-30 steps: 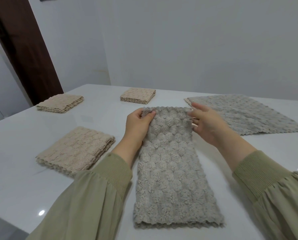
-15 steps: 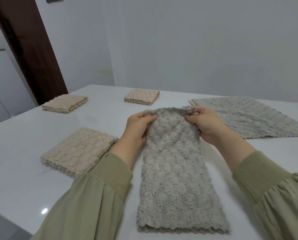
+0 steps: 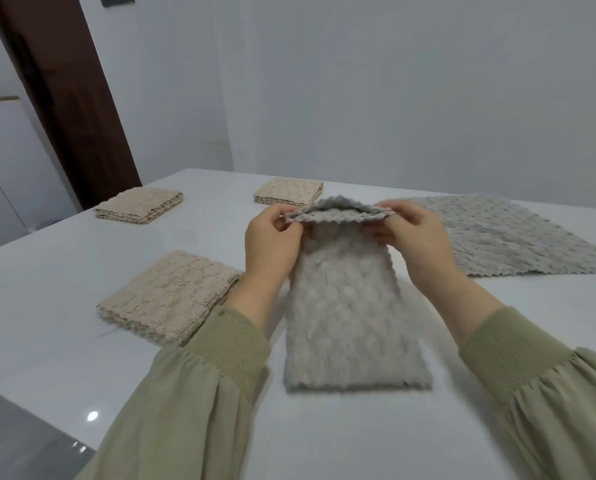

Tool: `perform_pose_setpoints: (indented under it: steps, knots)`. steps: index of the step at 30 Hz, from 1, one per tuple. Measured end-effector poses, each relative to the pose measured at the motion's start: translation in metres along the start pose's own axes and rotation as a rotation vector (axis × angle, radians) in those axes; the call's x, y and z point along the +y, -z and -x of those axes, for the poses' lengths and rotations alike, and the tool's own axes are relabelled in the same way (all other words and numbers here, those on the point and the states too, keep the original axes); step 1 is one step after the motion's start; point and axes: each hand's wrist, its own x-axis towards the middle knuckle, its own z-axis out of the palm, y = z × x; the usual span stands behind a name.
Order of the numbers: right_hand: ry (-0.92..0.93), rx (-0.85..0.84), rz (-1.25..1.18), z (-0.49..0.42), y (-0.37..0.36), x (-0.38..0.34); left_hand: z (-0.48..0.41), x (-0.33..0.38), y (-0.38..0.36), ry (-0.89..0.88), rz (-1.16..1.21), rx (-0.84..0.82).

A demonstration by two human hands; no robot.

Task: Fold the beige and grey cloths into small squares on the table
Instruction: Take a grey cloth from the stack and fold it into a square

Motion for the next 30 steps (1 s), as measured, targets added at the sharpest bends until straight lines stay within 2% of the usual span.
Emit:
perform_pose_setpoints:
  steps: [2, 5, 8, 11, 15, 23, 27, 30]
  knots:
    - [0.012, 0.036, -0.107, 0.003, 0.001, 0.001, 0.004, 0.001, 0.001, 0.05, 0.135, -0.047]
    - [-0.07, 0.106, -0.12, 0.014, 0.003, 0.015, 0.013, -0.001, 0.006, 0.265, 0.297, -0.108]
    - [-0.084, 0.137, 0.087, 0.029, 0.005, 0.03, 0.022, -0.006, 0.013, 0.366, 0.249, -0.195]
    - [-0.071, 0.138, 0.141, 0.041, 0.005, 0.03, 0.031, -0.008, 0.022, 0.391, 0.204, -0.278]
    - [-0.057, 0.113, 0.177, 0.063, 0.008, 0.027, 0.042, -0.007, 0.038, 0.39, 0.186, -0.4]
    - [-0.04, 0.011, 0.439, 0.093, 0.018, 0.021, 0.055, -0.006, 0.056, 0.304, -0.008, -0.654]
    - [-0.019, 0.042, 0.506, 0.091, 0.022, 0.022, 0.056, -0.007, 0.056, 0.252, -0.091, -0.727]
    - [-0.021, 0.003, 0.633, 0.091, 0.021, 0.022, 0.056, -0.007, 0.058, 0.238, -0.145, -0.756]
